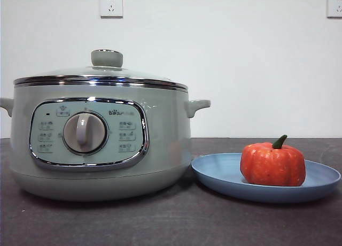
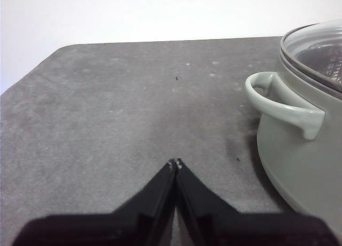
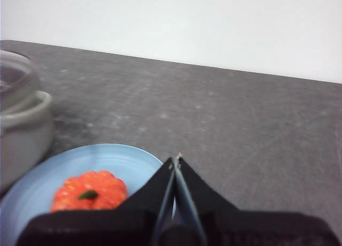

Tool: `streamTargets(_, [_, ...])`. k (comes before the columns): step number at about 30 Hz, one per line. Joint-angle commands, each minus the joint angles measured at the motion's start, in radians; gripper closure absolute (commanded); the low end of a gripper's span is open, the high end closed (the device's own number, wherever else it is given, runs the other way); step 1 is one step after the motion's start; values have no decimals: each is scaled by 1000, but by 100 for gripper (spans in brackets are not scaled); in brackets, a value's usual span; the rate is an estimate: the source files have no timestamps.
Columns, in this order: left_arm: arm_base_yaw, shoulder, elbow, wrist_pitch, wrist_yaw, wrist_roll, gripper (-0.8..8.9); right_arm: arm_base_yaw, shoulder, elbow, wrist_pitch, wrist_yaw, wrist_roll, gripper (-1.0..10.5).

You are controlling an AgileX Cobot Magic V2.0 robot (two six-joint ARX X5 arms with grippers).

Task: Take the pumpkin out from the steamer,put the pumpkin in the blue plate,close the lid

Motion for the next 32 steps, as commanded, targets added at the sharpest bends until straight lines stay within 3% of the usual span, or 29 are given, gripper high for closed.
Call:
streamTargets(1, [4, -3, -17, 3, -2, 0, 817, -4, -54, -76, 32, 3, -8, 946])
streamTargets(6, [4, -3, -17, 3, -2, 0, 817, -4, -129, -163, 22, 3, -8, 946])
streamTargets(32, [4, -3, -17, 3, -2, 0, 817, -3, -128, -163, 0, 2, -5, 946])
